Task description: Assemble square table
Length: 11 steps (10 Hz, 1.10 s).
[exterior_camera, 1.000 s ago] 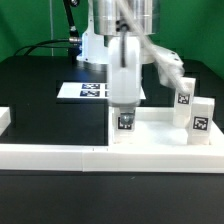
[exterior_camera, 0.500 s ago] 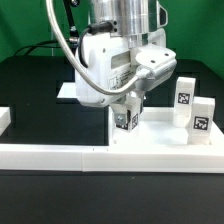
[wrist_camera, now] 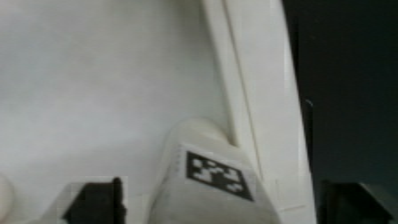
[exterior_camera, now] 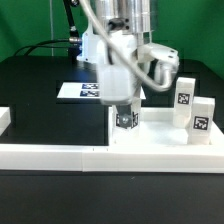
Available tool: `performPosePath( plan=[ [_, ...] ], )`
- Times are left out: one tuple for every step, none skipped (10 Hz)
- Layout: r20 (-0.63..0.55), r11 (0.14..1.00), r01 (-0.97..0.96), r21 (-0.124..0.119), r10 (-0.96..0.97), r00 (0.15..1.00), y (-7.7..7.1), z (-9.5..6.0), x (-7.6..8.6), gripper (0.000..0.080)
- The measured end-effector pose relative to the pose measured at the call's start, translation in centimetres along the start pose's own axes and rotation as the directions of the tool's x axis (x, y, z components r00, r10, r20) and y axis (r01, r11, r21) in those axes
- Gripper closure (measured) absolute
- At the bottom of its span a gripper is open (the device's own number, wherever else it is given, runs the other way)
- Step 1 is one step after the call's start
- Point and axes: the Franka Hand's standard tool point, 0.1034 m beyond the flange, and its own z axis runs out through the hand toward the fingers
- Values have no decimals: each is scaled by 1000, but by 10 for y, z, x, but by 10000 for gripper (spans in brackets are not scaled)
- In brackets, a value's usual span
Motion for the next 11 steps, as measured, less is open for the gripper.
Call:
performPosePath(
  plan=[
    [-1, 998, 69, 0, -69, 998, 0, 0, 0, 173],
    [-1, 988, 156, -1, -156, 988, 0, 0, 1, 153],
    [-2, 976, 217, -2, -217, 976, 0, 1, 1, 153],
    [-10, 936, 351, -9, -352, 936, 0, -1, 1, 151],
    [-25, 838, 546, -24, -546, 837, -5, -5, -1, 151],
    [-29, 744, 668, -27, -669, 743, -5, -4, -3, 151],
    [-27, 652, 758, -30, -758, 651, -2, -1, -5, 151],
    [-42, 567, 823, -28, -824, 566, -2, 0, -2, 151],
    [-57, 544, 839, -26, -838, 542, -3, 1, 2, 151],
    [-57, 572, 820, -25, -820, 570, -3, 1, 1, 172],
    [-57, 590, 807, -24, -807, 588, -3, 2, 1, 318]
  ],
)
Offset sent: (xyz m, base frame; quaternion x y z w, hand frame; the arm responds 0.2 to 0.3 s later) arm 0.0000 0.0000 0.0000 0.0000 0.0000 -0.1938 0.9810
